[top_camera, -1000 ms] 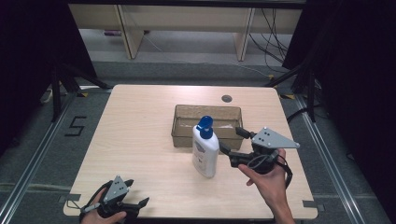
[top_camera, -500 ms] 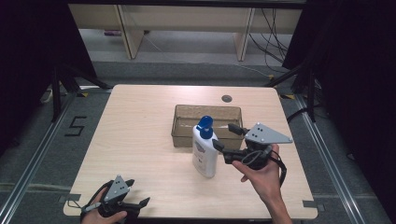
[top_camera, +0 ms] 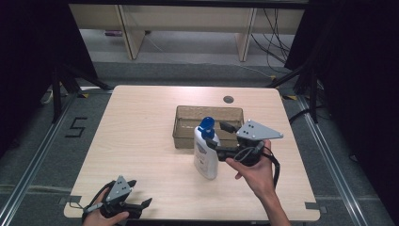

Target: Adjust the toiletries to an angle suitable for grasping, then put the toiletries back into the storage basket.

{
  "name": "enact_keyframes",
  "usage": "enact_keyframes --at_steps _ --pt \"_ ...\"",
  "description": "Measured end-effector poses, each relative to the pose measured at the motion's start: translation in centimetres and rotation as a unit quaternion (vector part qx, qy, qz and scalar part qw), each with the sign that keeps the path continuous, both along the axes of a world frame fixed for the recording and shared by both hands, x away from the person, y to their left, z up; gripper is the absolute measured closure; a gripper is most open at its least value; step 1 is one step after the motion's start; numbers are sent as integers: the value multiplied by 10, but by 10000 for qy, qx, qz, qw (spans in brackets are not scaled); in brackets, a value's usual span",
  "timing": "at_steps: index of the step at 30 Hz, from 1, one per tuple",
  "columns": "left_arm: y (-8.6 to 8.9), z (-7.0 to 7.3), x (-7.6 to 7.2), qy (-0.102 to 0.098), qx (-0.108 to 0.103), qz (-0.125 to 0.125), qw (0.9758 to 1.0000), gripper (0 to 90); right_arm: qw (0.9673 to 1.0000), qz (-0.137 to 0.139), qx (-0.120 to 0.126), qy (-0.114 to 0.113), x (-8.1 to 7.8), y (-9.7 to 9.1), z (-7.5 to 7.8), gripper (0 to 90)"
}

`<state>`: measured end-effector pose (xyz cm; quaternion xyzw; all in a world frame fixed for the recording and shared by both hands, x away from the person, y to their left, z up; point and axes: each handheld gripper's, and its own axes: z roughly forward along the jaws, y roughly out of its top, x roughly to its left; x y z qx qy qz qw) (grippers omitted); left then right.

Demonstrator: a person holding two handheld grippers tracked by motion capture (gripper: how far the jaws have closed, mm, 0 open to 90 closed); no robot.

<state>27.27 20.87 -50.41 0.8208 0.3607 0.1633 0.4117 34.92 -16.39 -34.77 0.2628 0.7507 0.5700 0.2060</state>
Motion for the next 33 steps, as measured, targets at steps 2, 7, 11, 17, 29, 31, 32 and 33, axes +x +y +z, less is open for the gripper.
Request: enact_keyframes --at_steps 2,7,11,17,29,31,32,33 --pt "1 0 1 36 97 -93 9999 148 9999 -36 -81 -63 1 1 1 320" --pt "1 -1 -1 8 -18 -8 10000 148 9999 46 -36 -106 5 8 2 344" --pt "2 -1 -2 -30 -40 39 10000 148 10000 50 -43 -43 10 14 1 353" --pt "3 0 -4 -35 -9 3 10000 148 9999 124 -9 -6 17 23 -2 390" --pt "5 2 -8 -135 25 -38 9999 148 9998 39 -141 -142 20 26 -5 532" --pt "6 2 -7 -139 149 -93 9997 148 9998 30 -121 -138 20 26 -5 550" --pt "6 2 -7 -129 173 -98 9997 148 9998 4 -118 -184 20 24 -4 579" --pt "5 1 -7 -103 49 -85 9999 148 9995 -11 -132 -294 21 23 -4 600"
